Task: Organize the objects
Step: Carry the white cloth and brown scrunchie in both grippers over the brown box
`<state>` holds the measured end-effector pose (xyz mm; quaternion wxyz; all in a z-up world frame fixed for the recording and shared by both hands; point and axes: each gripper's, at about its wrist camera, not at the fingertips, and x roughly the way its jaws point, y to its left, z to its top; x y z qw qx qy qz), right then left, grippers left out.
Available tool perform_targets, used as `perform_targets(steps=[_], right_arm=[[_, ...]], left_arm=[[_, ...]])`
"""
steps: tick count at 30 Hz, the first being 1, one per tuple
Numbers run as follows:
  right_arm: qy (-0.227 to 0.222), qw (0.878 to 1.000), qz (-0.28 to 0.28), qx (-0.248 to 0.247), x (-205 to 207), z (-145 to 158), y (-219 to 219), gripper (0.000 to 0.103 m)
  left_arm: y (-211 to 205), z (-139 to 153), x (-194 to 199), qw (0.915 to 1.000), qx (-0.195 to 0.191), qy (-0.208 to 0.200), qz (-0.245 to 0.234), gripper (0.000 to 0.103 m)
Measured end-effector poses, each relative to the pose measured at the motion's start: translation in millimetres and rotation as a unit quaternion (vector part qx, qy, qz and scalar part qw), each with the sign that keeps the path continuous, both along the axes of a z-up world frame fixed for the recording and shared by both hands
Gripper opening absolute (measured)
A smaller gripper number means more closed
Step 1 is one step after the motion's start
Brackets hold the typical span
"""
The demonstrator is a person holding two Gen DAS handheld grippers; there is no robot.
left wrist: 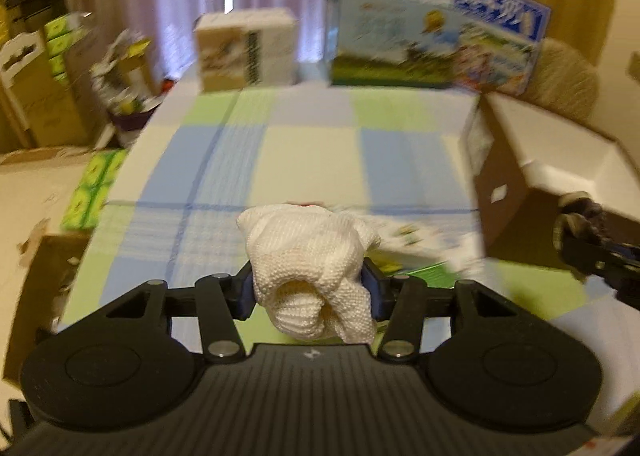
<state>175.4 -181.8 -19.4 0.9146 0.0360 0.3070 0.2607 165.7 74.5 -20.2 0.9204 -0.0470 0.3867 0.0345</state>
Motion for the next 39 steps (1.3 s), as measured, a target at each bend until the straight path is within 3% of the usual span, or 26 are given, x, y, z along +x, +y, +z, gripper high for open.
perform_targets(steps=[6, 13, 26, 36, 39], right_arm=[[-0.005, 0.999, -0.03, 0.026, 9, 34, -43, 0.026], [-0.021, 0.996, -0.081, 0.004, 39, 51, -112, 0.026], [0.026, 0.99, -0.136, -0.026, 116, 44, -210, 0.026], [0.064, 0.99, -0.12, -0.048, 176, 23, -224, 0.026], [0.077, 0.988, -0.121, -0.051, 192, 17, -225, 0.026]], left_arm=[[-55, 39, 17, 0.9964, -0.006, -0.032, -0.078, 0.047], [-123, 60, 61, 0.9877, -0.005, -0.045, -0.149, 0.047], [-226, 48, 149, 0.9741, 0.044, -0.018, -0.221, 0.047], [-261, 22, 227, 0.9695, 0.083, 0.026, -0.229, 0.048], [-261, 14, 247, 0.9706, 0.076, 0.04, -0.225, 0.048]])
